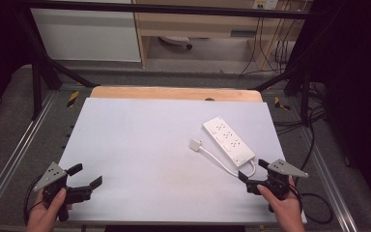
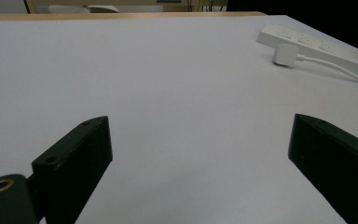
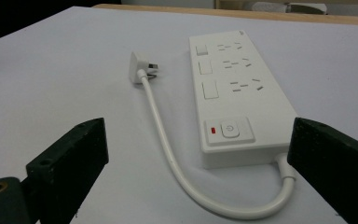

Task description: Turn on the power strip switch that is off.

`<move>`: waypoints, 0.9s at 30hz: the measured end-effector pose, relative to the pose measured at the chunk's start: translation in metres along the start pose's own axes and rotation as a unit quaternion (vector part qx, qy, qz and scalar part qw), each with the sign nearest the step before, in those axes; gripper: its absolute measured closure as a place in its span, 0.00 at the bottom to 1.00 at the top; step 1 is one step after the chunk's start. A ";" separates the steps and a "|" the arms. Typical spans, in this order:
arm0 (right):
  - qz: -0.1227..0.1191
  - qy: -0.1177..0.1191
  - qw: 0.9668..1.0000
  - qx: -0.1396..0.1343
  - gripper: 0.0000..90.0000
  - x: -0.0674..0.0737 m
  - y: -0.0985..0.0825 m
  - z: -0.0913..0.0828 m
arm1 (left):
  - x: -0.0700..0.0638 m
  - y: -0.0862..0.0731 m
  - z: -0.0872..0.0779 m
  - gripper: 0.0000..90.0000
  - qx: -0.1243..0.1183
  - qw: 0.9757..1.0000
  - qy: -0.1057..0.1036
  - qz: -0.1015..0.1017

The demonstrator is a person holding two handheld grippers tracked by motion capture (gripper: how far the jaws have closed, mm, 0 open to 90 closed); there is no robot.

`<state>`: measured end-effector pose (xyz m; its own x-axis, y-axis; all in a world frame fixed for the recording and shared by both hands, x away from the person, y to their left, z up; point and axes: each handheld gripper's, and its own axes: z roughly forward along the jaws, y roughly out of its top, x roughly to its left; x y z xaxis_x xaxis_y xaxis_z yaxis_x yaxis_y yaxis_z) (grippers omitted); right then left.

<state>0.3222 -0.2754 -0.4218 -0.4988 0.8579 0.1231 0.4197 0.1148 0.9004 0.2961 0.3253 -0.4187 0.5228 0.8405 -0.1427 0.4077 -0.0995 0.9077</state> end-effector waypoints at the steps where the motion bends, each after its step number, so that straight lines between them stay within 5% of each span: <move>1: -0.001 0.000 1.000 0.000 0.06 0.000 0.002 0.000 | 0.000 0.000 0.000 0.07 0.001 1.000 -0.001 0.003; 27: 0.005 -0.006 1.000 -0.021 0.04 -0.021 0.040 0.010 | -0.002 0.000 0.001 0.06 0.004 1.000 -0.002 0.007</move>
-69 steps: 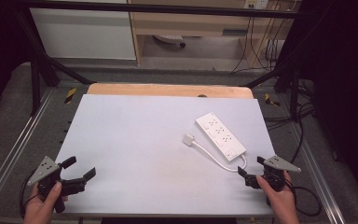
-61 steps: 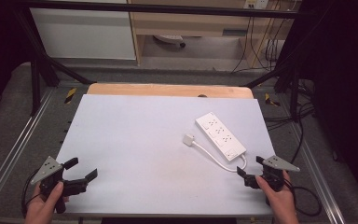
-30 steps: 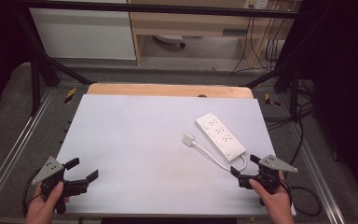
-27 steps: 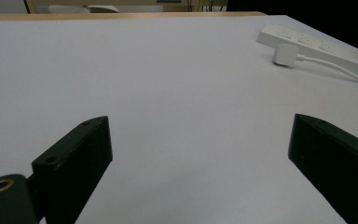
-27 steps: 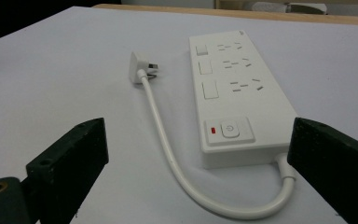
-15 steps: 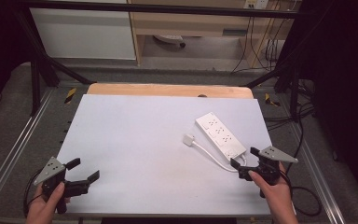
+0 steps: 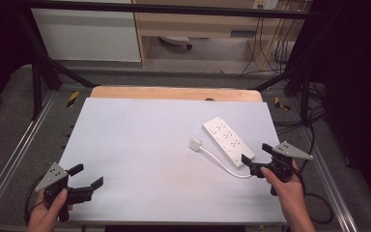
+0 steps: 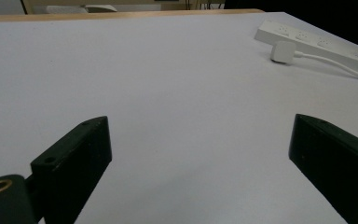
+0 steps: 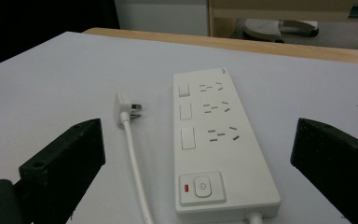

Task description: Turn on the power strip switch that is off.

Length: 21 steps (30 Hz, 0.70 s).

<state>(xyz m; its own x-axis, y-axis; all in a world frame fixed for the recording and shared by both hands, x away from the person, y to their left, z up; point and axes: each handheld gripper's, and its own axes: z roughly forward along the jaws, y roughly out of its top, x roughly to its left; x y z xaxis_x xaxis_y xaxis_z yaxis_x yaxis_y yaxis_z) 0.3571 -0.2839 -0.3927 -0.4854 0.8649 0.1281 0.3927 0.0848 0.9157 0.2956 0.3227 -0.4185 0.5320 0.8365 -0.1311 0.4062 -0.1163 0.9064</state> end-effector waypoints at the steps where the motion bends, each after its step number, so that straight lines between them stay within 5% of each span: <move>1: -0.004 -0.003 1.000 -0.001 0.04 0.000 0.002 0.000 | 0.000 0.000 0.000 0.06 0.000 1.000 0.000 0.000; 21: -0.006 0.001 1.000 -0.015 0.02 -0.005 0.029 0.010 | 0.001 -0.001 0.001 0.06 0.003 1.000 0.002 -0.002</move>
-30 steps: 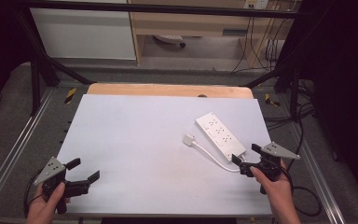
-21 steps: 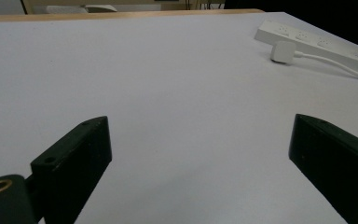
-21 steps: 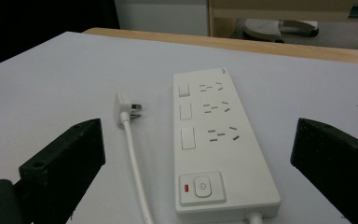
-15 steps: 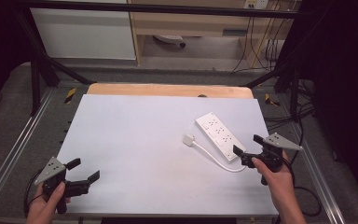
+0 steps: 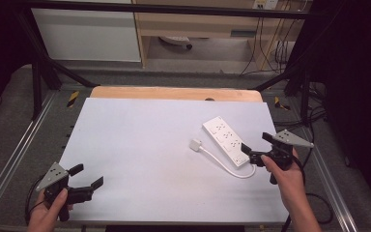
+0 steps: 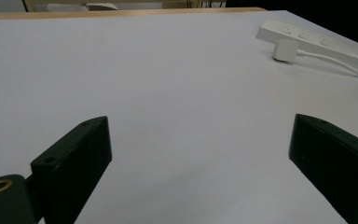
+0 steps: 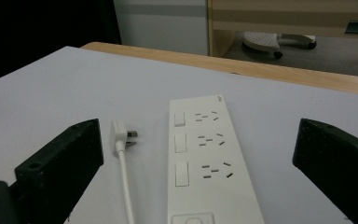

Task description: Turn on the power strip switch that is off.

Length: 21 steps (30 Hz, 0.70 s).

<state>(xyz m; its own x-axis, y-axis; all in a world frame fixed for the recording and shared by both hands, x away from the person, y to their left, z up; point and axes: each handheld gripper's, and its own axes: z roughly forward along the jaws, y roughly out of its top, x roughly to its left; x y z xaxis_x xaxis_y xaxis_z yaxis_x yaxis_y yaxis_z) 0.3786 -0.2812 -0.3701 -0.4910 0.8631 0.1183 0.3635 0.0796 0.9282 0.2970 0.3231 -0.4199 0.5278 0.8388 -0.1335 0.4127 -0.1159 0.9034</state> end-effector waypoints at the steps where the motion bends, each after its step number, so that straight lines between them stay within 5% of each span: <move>1: -0.001 -0.001 1.000 0.000 0.02 -0.001 0.001 0.000 | 0.000 0.000 0.000 0.06 0.000 1.000 0.000 0.000; 21: 0.011 -0.008 1.000 -0.013 0.04 -0.011 0.018 0.012 | 0.005 -0.003 0.002 0.06 0.010 1.000 0.008 -0.006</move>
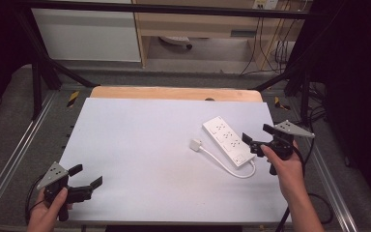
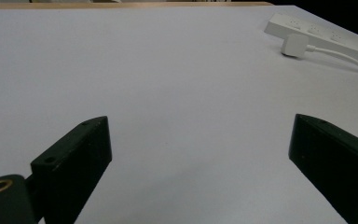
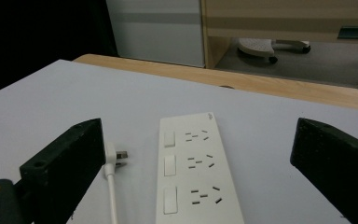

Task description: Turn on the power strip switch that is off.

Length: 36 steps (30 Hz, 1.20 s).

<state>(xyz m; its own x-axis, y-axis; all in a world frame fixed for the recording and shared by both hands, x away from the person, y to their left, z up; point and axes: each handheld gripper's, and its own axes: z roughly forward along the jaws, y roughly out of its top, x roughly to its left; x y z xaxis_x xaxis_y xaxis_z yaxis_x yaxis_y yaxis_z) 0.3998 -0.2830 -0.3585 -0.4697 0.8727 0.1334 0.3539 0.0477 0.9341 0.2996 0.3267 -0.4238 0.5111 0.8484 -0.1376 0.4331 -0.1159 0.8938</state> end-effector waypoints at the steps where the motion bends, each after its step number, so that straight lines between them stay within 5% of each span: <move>1: -0.002 -0.001 1.000 -0.004 0.05 0.000 0.000 0.001 | 0.000 0.000 -0.001 0.06 -0.003 1.000 0.002 0.001; 16: -0.011 -0.009 1.000 -0.004 0.16 0.002 0.006 0.023 | 0.000 0.001 0.000 0.07 0.000 1.000 0.004 -0.001; 27: -0.018 -0.011 1.000 0.017 0.07 0.005 0.007 0.035 | 0.000 0.001 0.000 0.06 -0.002 1.000 0.005 -0.007; 36: -0.022 -0.012 0.999 0.022 0.15 0.004 0.006 0.045 | 0.000 0.000 0.003 0.06 0.006 1.000 0.006 -0.014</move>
<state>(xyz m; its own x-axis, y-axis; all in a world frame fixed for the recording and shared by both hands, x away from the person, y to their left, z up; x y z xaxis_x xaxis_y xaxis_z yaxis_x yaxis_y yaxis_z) 0.4364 -0.2571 -0.3675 -0.4660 0.8808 0.0837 0.3683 0.1070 0.9235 0.3018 0.3257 -0.4249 0.4895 0.8579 -0.1561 0.4550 -0.0986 0.8850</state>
